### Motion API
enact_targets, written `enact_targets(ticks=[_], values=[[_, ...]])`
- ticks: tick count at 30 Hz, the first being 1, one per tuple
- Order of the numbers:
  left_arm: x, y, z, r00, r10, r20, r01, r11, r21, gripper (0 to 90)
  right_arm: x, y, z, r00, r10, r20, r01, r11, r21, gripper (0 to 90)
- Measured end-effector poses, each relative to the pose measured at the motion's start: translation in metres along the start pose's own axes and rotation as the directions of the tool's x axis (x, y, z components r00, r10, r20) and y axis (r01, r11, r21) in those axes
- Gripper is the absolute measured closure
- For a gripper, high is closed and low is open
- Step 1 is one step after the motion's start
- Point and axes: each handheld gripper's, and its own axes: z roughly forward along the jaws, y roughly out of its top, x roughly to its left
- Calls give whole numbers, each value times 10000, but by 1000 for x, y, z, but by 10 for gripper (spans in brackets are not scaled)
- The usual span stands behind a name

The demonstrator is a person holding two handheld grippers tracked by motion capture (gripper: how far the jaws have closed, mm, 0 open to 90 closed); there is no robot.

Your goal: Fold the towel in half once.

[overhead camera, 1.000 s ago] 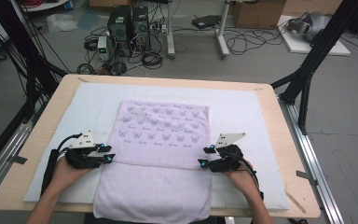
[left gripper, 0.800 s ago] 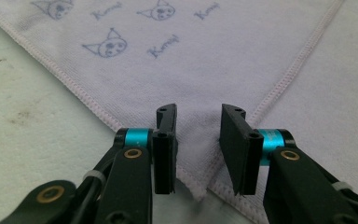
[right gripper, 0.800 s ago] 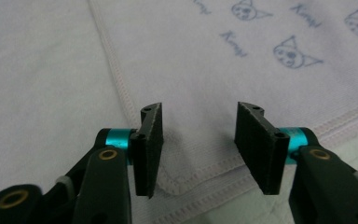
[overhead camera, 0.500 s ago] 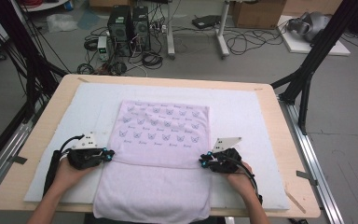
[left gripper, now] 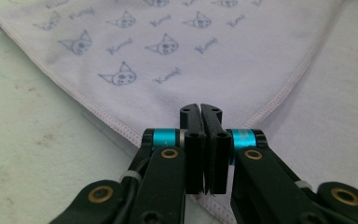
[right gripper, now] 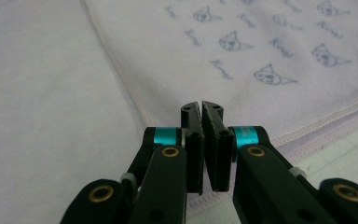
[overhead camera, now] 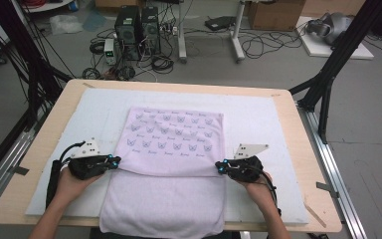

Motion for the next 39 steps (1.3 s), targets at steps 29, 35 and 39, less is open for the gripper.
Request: enact_targets(ticks=[29,35,39], values=[[-61,-9,-47,9950,687,722,-707,9972,261,647,53,-8,-46,9926,-289,-1178,326,9990,302,640],[-56,-19,-21,9892,747,1262,-880,9907,1035,662,53,-19,-12,9867,-351,-1590,499,9947,901,629],[-58,-26,-12,9897,672,1266,-831,9887,1250,809,52,-26,-2,9881,-274,-1514,447,9927,1122,717]])
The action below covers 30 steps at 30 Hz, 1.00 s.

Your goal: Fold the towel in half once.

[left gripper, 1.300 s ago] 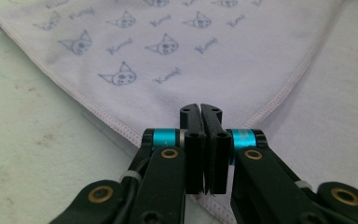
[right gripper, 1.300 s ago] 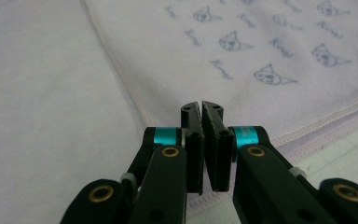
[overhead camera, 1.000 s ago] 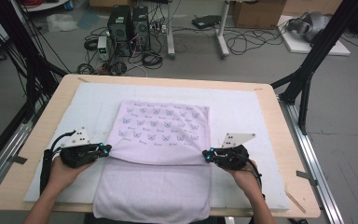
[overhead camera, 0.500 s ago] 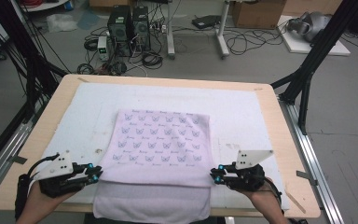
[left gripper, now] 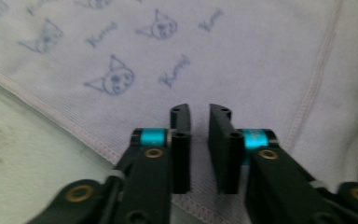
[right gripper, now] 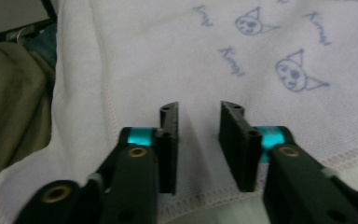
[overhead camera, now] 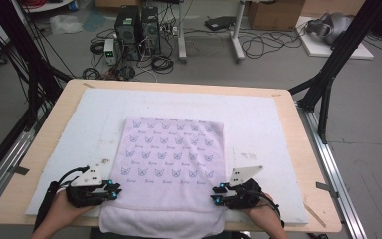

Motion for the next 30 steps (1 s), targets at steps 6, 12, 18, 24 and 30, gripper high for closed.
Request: enact_targets(ticks=[6,12,18,24,30], values=[[-2,3,-2,10000,-14,-94,15,10000,97,897,2,3,0,9998,-187,95,185,9997,154,872],[-5,6,-10,10000,-32,-87,31,9998,-182,897,3,9,-10,9993,-359,107,361,9992,-145,875],[-9,4,-4,9996,181,222,-183,9998,60,689,4,7,-10,9990,-400,177,400,9992,-43,869],[-9,1,0,9996,229,169,-230,9997,68,746,1,-7,-4,9980,353,-522,-363,9992,-186,633],[-10,2,0,9996,244,128,-244,9997,55,875,9,1,-2,9981,-592,175,587,9978,296,857]])
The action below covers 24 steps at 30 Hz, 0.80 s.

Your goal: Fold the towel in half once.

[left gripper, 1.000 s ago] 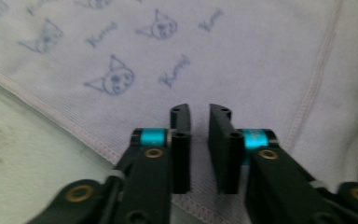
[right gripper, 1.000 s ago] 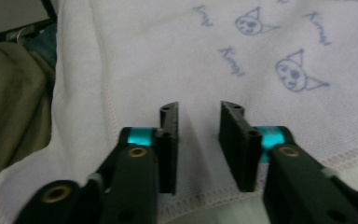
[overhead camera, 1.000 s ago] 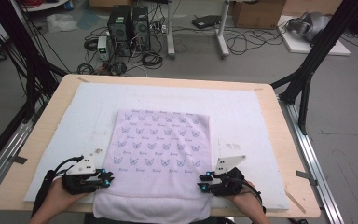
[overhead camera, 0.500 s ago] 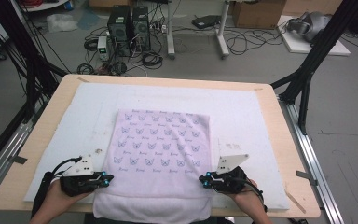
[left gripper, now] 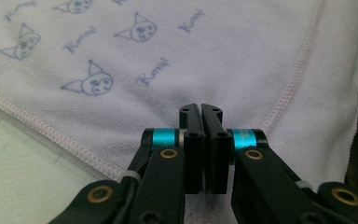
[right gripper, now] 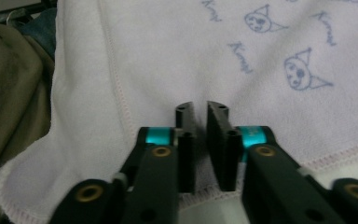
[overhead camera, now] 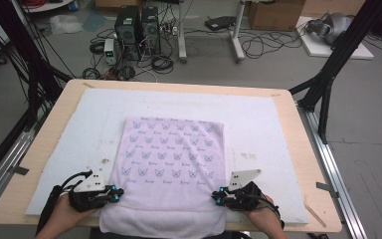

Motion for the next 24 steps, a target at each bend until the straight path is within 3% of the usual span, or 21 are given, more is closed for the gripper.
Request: enact_targets(ticks=[3,7,10,14,18,20,21,24], values=[[1,1,-4,10000,-96,11,97,9998,-193,879,-1,2,-3,9999,28,-110,-29,10000,-61,871],[1,9,-17,9998,-178,-58,174,9979,-624,880,-2,10,-17,9999,138,-103,-146,9964,-832,871],[-1,21,-36,9994,-169,-293,134,9934,-1140,880,-2,19,-31,9999,-8,114,22,9923,-1238,871],[-10,27,-54,9996,2,-265,-40,9897,-1430,880,6,28,-50,9999,-169,29,171,9870,-1601,871],[-33,18,-67,9998,192,51,-183,9899,-1408,879,27,24,-62,9970,-385,-672,271,9863,-1627,867],[-41,13,-68,9997,256,47,-247,9902,-1375,860,34,17,-64,9897,-336,-1391,90,9847,-1743,826],[-42,11,-67,9995,327,32,-320,9912,-1281,808,37,14,-65,9873,-283,-1561,12,9852,-1712,769],[-33,10,-57,9998,139,-172,-158,9934,-1140,706,30,7,-61,9902,-18,-1393,-193,9885,-1502,719]])
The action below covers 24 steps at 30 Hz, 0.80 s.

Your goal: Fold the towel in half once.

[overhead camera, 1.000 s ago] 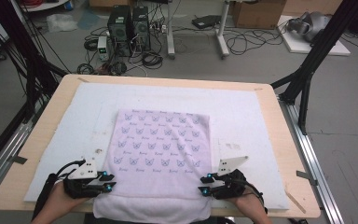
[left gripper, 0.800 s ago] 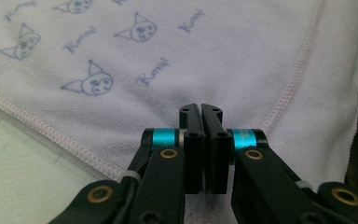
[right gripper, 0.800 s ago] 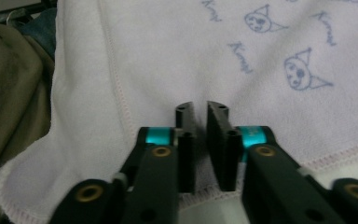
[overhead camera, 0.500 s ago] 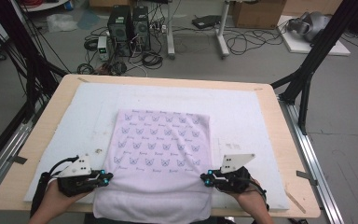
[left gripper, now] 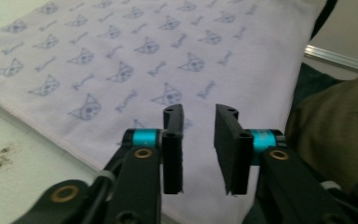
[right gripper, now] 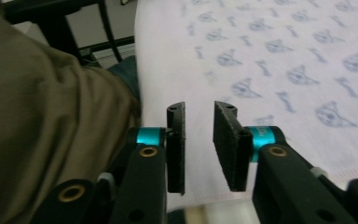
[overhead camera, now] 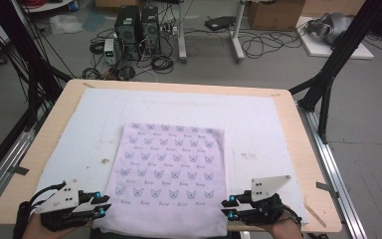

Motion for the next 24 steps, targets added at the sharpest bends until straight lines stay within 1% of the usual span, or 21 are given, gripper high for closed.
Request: enact_targets(ticks=[1,2,3,5,7,9,10,11,13,14,15,17,18,19,20,21,22,23,24], values=[[3,0,3,10000,-58,1,58,10000,-11,693,-7,-1,1,9997,160,197,-160,9999,-21,710],[9,1,8,9999,-126,-20,126,9999,-35,681,-12,-1,2,9994,216,270,-215,9998,-29,695],[14,2,12,9999,-110,-102,110,9999,-24,667,-21,1,4,9979,349,550,-343,9994,-109,674],[24,5,20,9996,-159,-234,158,9999,-48,649,-37,4,6,9951,503,846,-495,9987,-115,657],[36,9,29,9992,-233,-323,232,9997,-47,628,-55,8,8,9893,662,1302,-662,9978,-42,639],[46,12,36,9984,-359,-425,354,9993,-127,610,-73,12,10,9832,916,1582,-906,9958,-132,603],[54,14,41,9979,-445,-478,438,9989,-166,601,-79,13,11,9792,1017,1756,-1015,9948,-98,596],[59,16,44,9976,-499,-489,490,9986,-198,597,-89,16,12,9761,1009,1927,-1033,9947,22,588],[73,22,51,9963,-606,-602,593,9980,-227,582,-103,21,15,9708,1137,2113,-1168,9932,23,563],[80,25,55,9954,-622,-730,609,9979,-199,580,-110,23,16,9689,1168,2180,-1206,9927,43,558],[88,29,58,9942,-668,-841,656,9977,-175,580,-118,26,18,9659,1128,2330,-1191,9928,131,550],[104,35,66,9921,-754,-1008,750,9972,-73,581,-133,31,20,9596,1223,2532,-1312,9912,182,536],[114,38,71,9897,-771,-1208,765,9970,-91,611,-141,33,21,9557,1351,2617,-1447,9893,177,530],[121,40,73,9883,-838,-1271,821,9964,-190,659,-151,36,21,9504,1457,2749,-1588,9870,256,528],[130,41,77,9862,-1074,-1262,1052,9942,-235,674,-157,36,22,9467,1492,2853,-1623,9865,228,530],[139,44,80,9829,-1197,-1396,1192,9928,-124,681,-166,37,22,9437,1730,2821,-1836,9829,113,529],[147,46,84,9782,-1254,-1658,1246,9921,-156,679,-174,39,23,9405,1835,2859,-1935,9811,69,527],[155,48,87,9730,-1318,-1895,1317,9912,-134,676,-182,41,24,9357,1821,3022,-1930,9812,63,526],[165,50,91,9666,-1519,-2064,1513,9883,-185,666,-189,43,25,9319,1872,3107,-2024,9791,172,517]])
